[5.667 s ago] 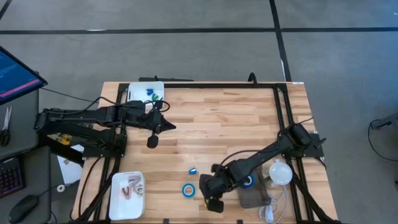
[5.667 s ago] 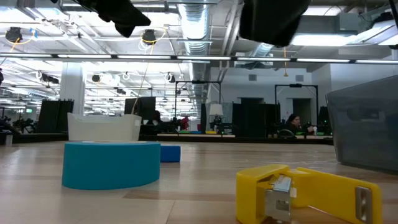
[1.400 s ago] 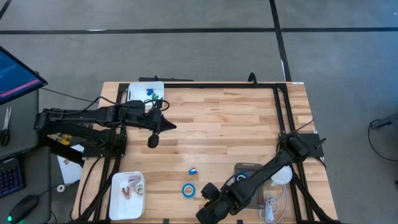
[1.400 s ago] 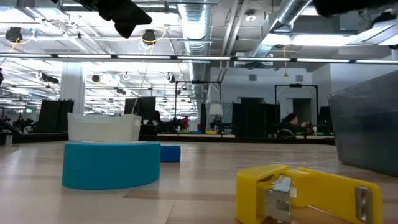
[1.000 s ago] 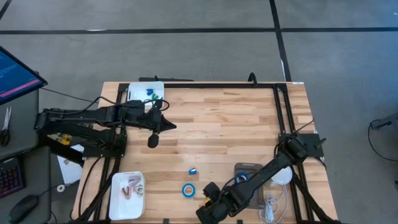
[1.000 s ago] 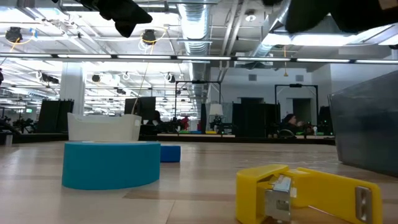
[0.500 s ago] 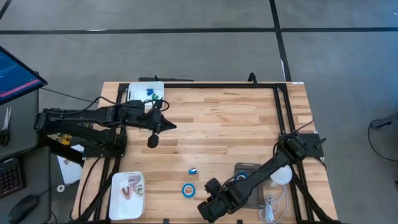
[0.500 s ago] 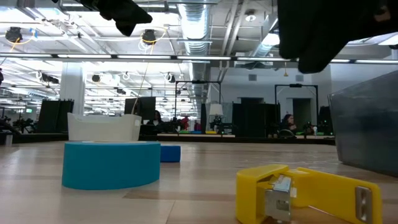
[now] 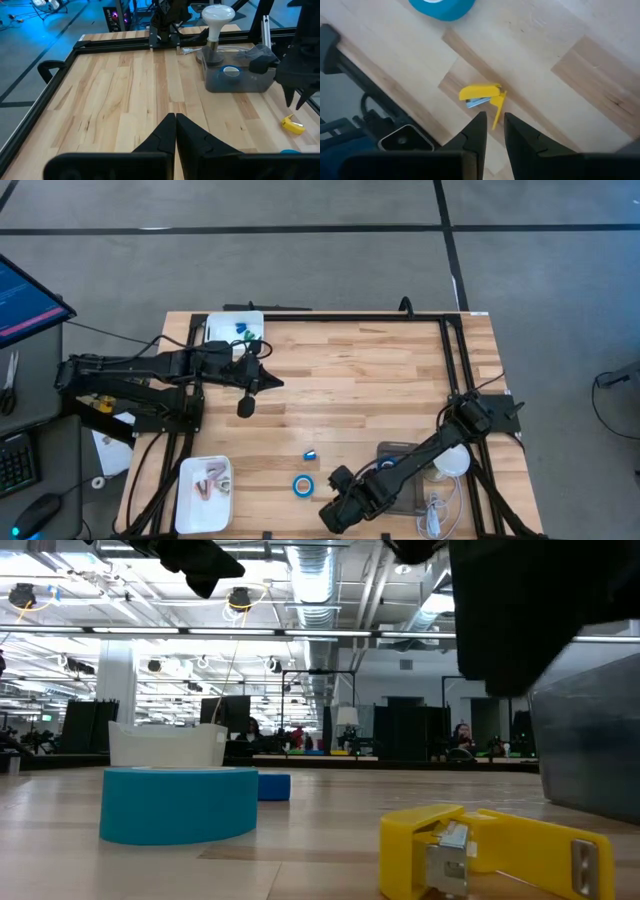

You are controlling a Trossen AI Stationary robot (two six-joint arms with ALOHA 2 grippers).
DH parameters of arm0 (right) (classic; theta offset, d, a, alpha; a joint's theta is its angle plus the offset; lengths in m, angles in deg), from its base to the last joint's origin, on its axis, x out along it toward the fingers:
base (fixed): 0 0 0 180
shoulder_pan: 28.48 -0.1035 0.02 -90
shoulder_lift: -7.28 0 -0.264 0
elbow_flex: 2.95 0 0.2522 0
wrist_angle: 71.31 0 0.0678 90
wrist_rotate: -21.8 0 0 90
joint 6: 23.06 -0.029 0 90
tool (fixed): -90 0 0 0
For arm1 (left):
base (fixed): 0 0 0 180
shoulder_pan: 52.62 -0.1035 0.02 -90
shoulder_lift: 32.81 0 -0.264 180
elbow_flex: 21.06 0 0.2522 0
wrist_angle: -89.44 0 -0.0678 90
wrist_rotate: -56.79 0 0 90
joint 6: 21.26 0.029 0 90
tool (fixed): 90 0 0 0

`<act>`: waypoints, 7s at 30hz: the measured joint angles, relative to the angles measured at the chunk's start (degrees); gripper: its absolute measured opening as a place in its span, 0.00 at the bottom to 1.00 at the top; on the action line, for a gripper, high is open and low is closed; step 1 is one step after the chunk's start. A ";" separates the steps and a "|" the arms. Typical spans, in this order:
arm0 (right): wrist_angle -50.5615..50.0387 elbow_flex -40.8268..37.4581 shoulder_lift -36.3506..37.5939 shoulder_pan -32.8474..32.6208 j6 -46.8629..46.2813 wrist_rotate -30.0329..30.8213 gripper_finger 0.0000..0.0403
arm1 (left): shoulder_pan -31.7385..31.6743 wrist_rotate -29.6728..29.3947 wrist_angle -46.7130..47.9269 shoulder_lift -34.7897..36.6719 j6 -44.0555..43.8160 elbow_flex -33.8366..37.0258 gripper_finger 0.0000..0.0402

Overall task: Pick and place Stapler, Stapler remover, tape
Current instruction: Put the yellow stapler into the top white bin

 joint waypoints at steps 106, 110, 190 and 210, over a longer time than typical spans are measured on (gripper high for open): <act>-1.68 1.73 -4.40 6.97 43.08 -15.63 0.33 | -0.24 -0.02 -0.44 0.02 0.09 0.02 0.01; -1.79 1.73 -4.52 6.97 43.06 -16.73 0.31 | -0.24 -0.02 -0.44 0.02 0.07 0.02 0.01; 58.03 -52.50 42.86 34.96 93.10 2.55 0.00 | -26.30 34.26 -26.25 3.69 -1.17 15.87 0.01; 69.78 -32.85 24.55 42.25 102.22 -0.75 0.00 | -23.42 34.49 -38.25 -3.03 -10.32 15.87 0.04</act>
